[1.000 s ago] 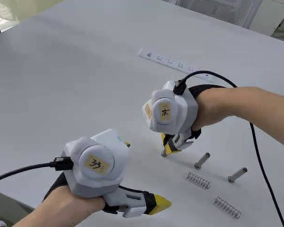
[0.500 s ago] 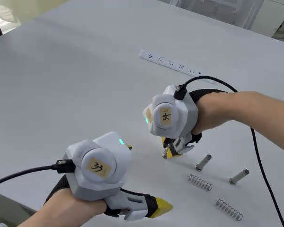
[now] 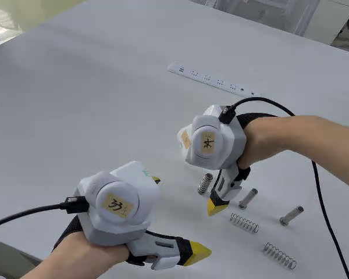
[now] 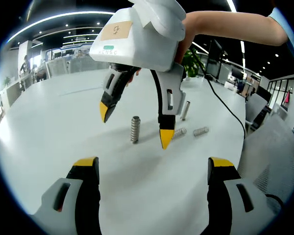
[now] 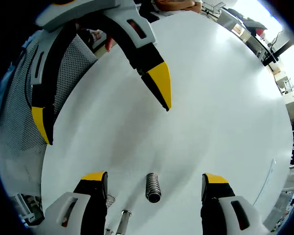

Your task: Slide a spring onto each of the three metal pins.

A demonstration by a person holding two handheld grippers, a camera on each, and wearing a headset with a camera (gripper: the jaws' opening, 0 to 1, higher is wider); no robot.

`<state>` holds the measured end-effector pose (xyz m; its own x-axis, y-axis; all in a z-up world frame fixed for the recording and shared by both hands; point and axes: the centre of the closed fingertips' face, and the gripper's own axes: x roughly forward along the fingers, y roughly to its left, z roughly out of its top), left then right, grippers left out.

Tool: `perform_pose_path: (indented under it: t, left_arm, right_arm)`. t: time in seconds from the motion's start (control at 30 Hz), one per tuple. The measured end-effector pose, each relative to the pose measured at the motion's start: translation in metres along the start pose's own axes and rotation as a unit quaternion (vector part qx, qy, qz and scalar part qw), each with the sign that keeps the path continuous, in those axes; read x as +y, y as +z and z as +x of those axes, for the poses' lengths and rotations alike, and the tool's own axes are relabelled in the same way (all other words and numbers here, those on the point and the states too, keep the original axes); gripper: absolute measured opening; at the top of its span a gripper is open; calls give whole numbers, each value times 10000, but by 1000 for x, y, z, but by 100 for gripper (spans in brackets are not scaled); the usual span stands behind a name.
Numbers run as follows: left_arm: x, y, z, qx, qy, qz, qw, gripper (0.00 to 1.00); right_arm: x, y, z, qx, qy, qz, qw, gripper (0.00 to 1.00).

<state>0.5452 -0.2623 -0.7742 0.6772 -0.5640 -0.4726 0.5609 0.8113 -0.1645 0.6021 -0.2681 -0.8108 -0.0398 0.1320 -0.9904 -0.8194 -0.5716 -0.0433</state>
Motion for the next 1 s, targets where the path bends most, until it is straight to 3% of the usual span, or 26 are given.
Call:
perform_pose_path:
  t: [0.1,0.2,0.43,0.57,0.7,0.87,1.0]
  left_arm:
    - [2,1,-1,-33,27,-30,10000,90]
    - [3,2,-1,-42,42,-48,10000,90]
    - [7,6,-3,-124,82,-104,9998,90]
    - [8,6,-3,-150,78,-98,9998,90]
    - [7,7,-4,-195,45,-141,9997,90]
    - [7,11,-4,-266,-31,-141,9995,89]
    - [5,13,-3,-270,-132,-20,9995,88]
  right_arm:
    - [2,0,-2,-126,-82,40,9999,93]
    - [5,1,-5,-295,-129,138,9994,98]
    - [11,0,-14,-533,-276,404,9974,99]
    - [14,2,-20,-821,-410,611,9939,99]
    - [9,9,-30,-1432,-632,1081,9817,99]
    - [11,1,-41,-1710,-822,1373,9722,99]
    - [13,-4,-48,-2018,-1010,1695,9593,99]
